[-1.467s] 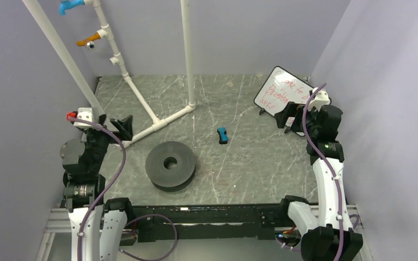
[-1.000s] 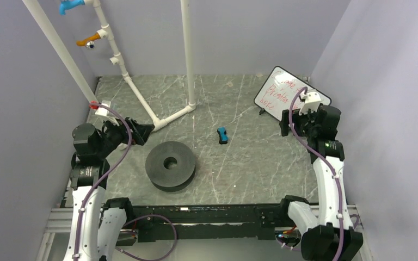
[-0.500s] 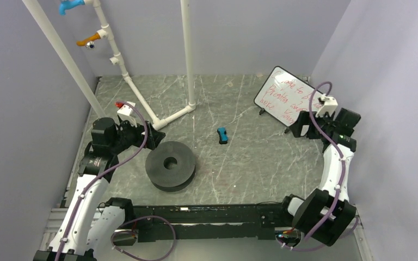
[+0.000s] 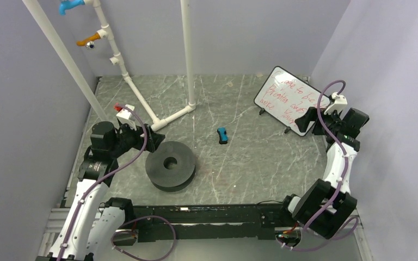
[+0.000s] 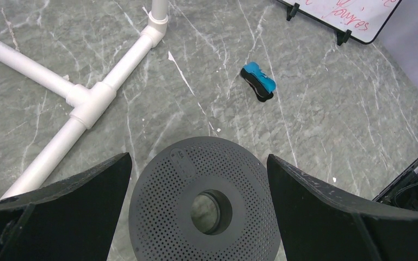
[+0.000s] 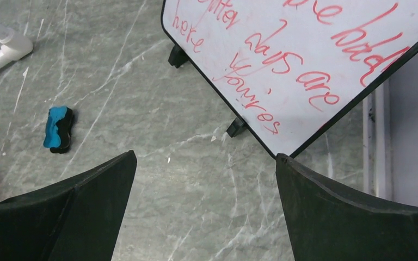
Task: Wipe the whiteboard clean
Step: Pick up the whiteboard from the corner of the board.
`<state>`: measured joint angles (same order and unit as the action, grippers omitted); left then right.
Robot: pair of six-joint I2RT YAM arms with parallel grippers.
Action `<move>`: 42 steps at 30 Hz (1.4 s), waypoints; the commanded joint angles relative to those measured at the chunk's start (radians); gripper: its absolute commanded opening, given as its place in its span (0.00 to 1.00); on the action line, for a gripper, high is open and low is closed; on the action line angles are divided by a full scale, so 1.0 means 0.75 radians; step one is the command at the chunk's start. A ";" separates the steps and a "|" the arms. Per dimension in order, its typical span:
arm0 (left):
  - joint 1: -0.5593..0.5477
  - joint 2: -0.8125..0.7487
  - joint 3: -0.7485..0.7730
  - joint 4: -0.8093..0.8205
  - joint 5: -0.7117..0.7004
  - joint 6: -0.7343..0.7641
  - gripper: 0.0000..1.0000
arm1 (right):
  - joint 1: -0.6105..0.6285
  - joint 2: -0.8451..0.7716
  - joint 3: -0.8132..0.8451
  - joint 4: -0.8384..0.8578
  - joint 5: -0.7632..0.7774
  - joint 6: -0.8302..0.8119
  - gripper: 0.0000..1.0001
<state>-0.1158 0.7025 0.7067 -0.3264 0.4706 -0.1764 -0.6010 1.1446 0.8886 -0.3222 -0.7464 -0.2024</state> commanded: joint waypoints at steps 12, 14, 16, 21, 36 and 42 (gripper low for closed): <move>-0.016 -0.030 0.015 0.009 0.007 0.035 0.99 | -0.031 0.398 0.116 0.294 0.210 0.194 0.97; -0.020 -0.026 0.018 0.004 0.007 0.038 0.99 | -0.032 0.447 0.115 0.337 0.246 0.210 0.96; -0.023 -0.023 0.020 0.002 0.009 0.039 0.99 | -0.032 0.492 0.126 0.365 0.284 0.235 0.95; -0.024 -0.017 0.023 -0.003 0.005 0.044 0.99 | -0.032 0.613 0.140 0.441 0.241 0.260 0.92; -0.007 0.004 0.020 0.004 0.017 0.041 0.99 | -0.029 0.812 0.207 0.569 -0.122 0.176 0.68; -0.002 0.004 0.019 0.004 0.018 0.042 0.99 | -0.029 0.880 0.259 0.537 -0.203 0.150 0.51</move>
<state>-0.1249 0.7040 0.7067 -0.3424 0.4728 -0.1585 -0.6216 1.7760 1.0256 0.0387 -0.8009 -0.0540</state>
